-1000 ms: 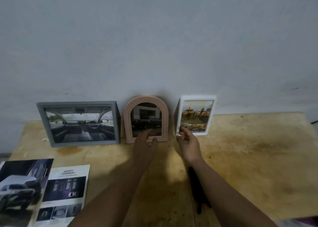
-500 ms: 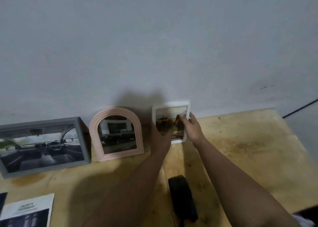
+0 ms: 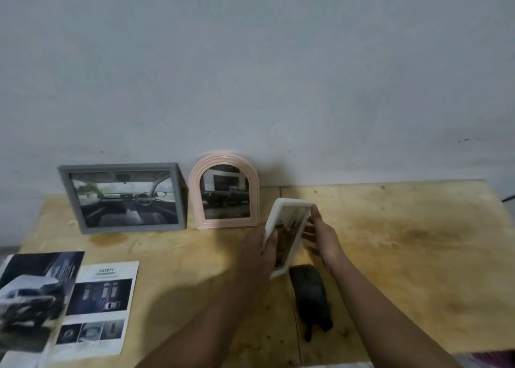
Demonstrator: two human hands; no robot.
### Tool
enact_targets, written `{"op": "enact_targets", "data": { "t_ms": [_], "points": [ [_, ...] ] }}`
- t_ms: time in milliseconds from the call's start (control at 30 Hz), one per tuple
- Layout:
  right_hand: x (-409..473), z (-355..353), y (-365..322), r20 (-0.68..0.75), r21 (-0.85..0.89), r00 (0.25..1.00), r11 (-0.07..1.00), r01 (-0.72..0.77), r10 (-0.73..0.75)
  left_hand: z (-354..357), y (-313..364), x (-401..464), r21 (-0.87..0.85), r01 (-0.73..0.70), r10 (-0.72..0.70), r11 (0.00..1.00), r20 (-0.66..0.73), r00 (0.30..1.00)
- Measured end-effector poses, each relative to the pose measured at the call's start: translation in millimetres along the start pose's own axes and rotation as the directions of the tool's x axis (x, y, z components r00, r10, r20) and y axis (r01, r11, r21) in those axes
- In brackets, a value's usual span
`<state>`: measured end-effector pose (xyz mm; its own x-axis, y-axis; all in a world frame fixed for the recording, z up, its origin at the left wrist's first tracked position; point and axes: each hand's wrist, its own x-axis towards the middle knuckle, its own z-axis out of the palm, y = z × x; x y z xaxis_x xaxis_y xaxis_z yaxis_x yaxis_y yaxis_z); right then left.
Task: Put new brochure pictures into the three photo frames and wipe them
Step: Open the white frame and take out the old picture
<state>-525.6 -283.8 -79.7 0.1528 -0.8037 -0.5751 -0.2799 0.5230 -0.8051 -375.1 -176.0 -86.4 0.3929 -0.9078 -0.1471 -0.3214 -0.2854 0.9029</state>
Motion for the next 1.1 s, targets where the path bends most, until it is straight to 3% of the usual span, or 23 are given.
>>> {"op": "enact_targets", "data": {
  "t_ms": [100, 167, 233, 333, 533, 800, 967, 1100],
  "points": [
    [-2.9, 30.9, 8.3, 0.097, -0.028, 0.995, 1.000, 0.008, -0.005, -34.8, 2.3, -21.8, 0.114, -0.044, 0.040, 0.993, 0.038, 0.998],
    [-1.8, 47.3, 8.7, 0.088, -0.029, 0.996, 0.999, 0.029, -0.026, -55.0, -4.0, -29.7, 0.274, -0.089, 0.066, 0.958, 0.092, 0.994],
    [-10.1, 59.3, 1.5, 0.079, -0.059, 0.995, 0.996, 0.061, -0.056, -70.3, -24.8, -38.2, 0.446, -0.137, 0.101, 0.885, 0.103, 0.989],
    [-21.4, 74.1, 6.4, 0.185, -0.190, 0.981, 0.977, 0.093, -0.057, -86.0, -65.9, -57.7, 0.629, -0.218, 0.148, 0.746, 0.162, 0.976],
    [-35.2, 101.8, 50.5, 0.333, -0.402, 0.943, 0.901, 0.163, -0.021, -92.5, -111.8, -92.6, 0.676, -0.336, 0.195, 0.656, 0.277, 0.941],
    [-56.7, 106.0, 91.3, 0.333, -0.631, 0.942, 0.731, 0.259, -0.046, -79.9, -180.9, -122.1, 0.702, -0.499, 0.294, 0.507, 0.403, 0.866],
    [-56.2, 114.9, 104.5, 0.322, -0.760, 0.942, 0.566, 0.318, -0.097, -85.9, -182.6, -123.3, 0.672, -0.512, 0.259, 0.534, 0.447, 0.856],
    [-51.5, 128.4, 101.9, 0.330, -0.840, 0.941, 0.431, 0.330, -0.078, -114.8, -192.7, -127.5, 0.659, -0.282, 0.100, 0.697, 0.300, 0.949]
  ]
}}
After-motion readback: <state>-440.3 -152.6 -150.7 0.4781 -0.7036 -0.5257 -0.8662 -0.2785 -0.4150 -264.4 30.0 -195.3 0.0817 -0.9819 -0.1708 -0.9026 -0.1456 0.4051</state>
